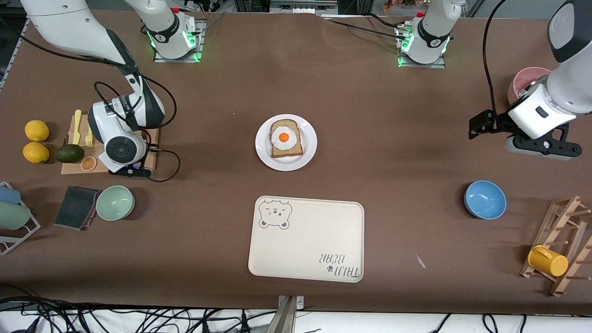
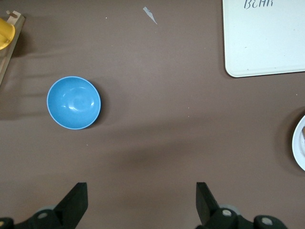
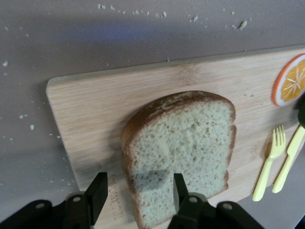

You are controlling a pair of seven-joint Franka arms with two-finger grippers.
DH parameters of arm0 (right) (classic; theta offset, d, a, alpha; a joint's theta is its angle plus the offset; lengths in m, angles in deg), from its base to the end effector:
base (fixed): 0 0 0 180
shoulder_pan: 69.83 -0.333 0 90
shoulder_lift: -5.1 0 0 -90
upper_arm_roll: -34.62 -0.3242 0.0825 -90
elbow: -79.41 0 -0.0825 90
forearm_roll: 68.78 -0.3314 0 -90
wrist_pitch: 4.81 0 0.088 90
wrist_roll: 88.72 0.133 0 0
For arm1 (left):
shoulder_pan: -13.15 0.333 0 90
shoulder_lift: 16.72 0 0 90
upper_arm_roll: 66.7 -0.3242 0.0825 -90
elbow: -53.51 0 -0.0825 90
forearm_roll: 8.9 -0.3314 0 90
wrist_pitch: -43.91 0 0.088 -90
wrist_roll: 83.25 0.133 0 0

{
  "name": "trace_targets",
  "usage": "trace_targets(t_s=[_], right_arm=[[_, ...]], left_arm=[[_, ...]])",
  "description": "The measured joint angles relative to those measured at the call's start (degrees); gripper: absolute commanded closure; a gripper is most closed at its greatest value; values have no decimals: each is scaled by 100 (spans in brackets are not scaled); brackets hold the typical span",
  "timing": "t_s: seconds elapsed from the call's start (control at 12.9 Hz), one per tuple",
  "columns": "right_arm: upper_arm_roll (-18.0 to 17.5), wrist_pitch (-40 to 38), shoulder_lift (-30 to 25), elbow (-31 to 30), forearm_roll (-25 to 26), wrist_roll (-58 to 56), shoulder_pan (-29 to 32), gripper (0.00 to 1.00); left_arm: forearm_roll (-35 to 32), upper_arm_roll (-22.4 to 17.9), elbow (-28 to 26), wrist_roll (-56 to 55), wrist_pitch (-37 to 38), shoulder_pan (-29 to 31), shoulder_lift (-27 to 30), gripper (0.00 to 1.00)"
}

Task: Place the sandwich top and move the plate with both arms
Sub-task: 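Close the right gripper on the bread slice and lift it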

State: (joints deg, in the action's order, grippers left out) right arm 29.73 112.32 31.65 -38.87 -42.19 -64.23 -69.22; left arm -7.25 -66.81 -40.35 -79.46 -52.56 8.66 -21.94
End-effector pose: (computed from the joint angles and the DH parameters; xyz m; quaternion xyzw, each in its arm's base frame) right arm 0.5010 0.0026 0.2083 0.9606 -0.0180 -0.1844 0.2070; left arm 0.5319 -0.0443 0.5407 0.9972 -0.0693 -0.0228 0.0141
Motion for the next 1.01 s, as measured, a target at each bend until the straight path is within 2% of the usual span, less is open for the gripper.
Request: trace_targets(t_s=[0.16, 0.23, 0.7, 0.85, 1.01], right_arm=[[1, 11, 12, 0, 0, 0, 11, 93], [0, 16, 18, 0, 0, 0, 13, 100], [-28, -134, -5, 129, -6, 14, 14, 100], [-271, -959, -60, 609, -156, 12, 21, 100], [-694, -1878, -126, 1293, -584, 15, -11, 100]], left_arm=[[0, 0, 0, 0, 0, -20, -3, 0], [0, 0, 0, 0, 0, -22, -5, 0], [0, 0, 0, 0, 0, -29, -13, 0], [0, 0, 0, 0, 0, -45, -34, 0], [0, 0, 0, 0, 0, -53, -53, 0]])
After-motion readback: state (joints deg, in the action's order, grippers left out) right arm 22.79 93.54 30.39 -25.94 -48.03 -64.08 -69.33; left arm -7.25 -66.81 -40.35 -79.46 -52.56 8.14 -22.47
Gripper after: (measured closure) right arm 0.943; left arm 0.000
